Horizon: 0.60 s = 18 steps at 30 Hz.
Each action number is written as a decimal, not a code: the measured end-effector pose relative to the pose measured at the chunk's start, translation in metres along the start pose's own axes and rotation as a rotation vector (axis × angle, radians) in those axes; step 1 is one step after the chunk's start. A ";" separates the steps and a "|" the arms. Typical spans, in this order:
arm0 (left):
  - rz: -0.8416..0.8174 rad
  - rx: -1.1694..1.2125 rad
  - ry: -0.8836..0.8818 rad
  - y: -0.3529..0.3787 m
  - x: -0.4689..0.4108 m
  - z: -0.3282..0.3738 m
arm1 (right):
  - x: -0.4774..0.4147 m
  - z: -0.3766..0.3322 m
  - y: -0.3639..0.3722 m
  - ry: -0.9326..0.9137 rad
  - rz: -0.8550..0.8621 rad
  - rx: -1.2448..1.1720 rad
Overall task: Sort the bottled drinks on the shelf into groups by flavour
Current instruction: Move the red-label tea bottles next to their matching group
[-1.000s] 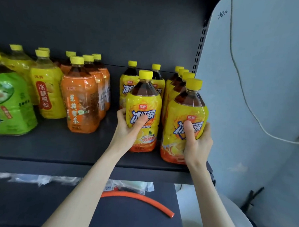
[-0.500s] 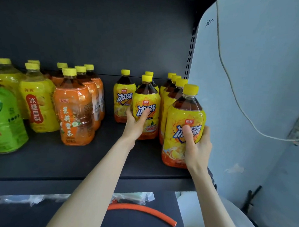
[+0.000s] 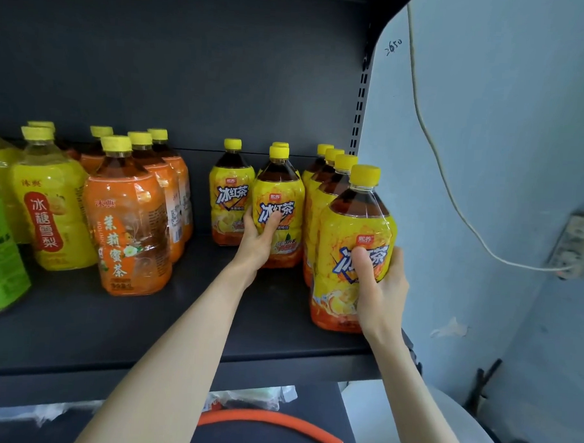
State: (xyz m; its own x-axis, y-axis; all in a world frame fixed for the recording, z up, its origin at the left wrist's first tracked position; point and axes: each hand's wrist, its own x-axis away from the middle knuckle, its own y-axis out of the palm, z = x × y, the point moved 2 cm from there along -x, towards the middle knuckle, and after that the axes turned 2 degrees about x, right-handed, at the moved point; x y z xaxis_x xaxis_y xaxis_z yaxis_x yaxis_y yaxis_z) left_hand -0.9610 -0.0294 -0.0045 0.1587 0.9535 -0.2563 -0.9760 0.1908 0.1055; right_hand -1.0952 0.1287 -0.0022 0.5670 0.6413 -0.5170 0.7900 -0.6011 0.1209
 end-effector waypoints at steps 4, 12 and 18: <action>0.022 0.008 0.017 0.001 -0.004 -0.003 | 0.000 0.002 0.000 0.005 -0.004 0.013; 0.039 -0.005 0.053 0.003 -0.004 -0.001 | -0.004 0.006 -0.001 0.007 0.008 0.032; 0.036 -0.019 0.060 0.003 -0.005 -0.005 | -0.003 0.009 -0.002 0.012 -0.004 0.016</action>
State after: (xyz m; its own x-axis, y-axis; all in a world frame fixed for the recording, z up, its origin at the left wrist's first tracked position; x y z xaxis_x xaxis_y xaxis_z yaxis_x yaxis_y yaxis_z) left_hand -0.9655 -0.0348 -0.0077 0.1144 0.9440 -0.3094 -0.9837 0.1512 0.0976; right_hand -1.1003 0.1235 -0.0089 0.5668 0.6495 -0.5068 0.7885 -0.6059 0.1055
